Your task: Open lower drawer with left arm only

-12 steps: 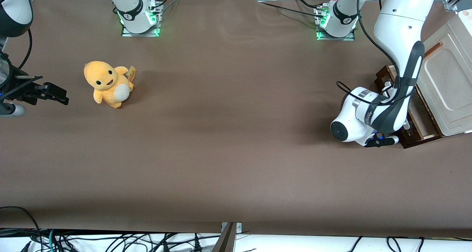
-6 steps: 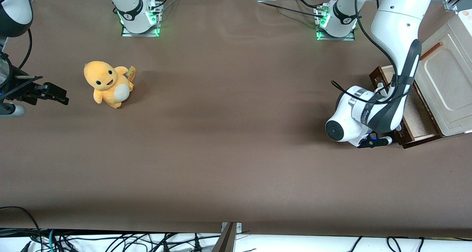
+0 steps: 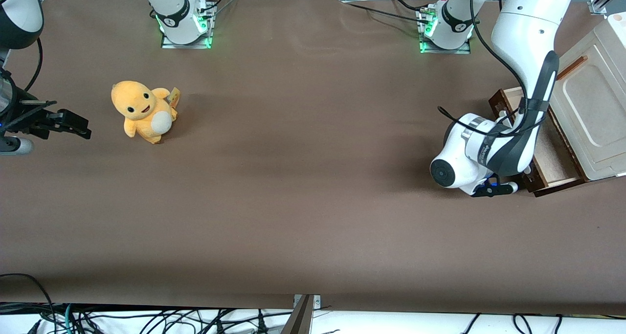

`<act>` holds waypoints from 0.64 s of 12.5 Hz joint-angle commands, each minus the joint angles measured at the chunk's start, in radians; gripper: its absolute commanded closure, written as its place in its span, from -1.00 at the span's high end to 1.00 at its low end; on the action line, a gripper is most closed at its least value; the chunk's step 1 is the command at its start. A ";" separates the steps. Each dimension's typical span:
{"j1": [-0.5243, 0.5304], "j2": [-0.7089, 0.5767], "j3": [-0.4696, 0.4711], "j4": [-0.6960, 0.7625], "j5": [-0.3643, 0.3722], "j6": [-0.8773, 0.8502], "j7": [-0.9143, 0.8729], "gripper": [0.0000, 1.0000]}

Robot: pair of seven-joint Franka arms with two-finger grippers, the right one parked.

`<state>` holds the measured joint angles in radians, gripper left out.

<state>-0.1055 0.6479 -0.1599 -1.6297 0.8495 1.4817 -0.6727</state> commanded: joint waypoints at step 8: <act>0.023 -0.361 0.181 0.047 -0.738 0.236 0.511 1.00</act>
<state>-0.0954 0.3779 -0.0386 -1.5472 0.2484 1.6898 -0.3112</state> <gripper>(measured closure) 0.000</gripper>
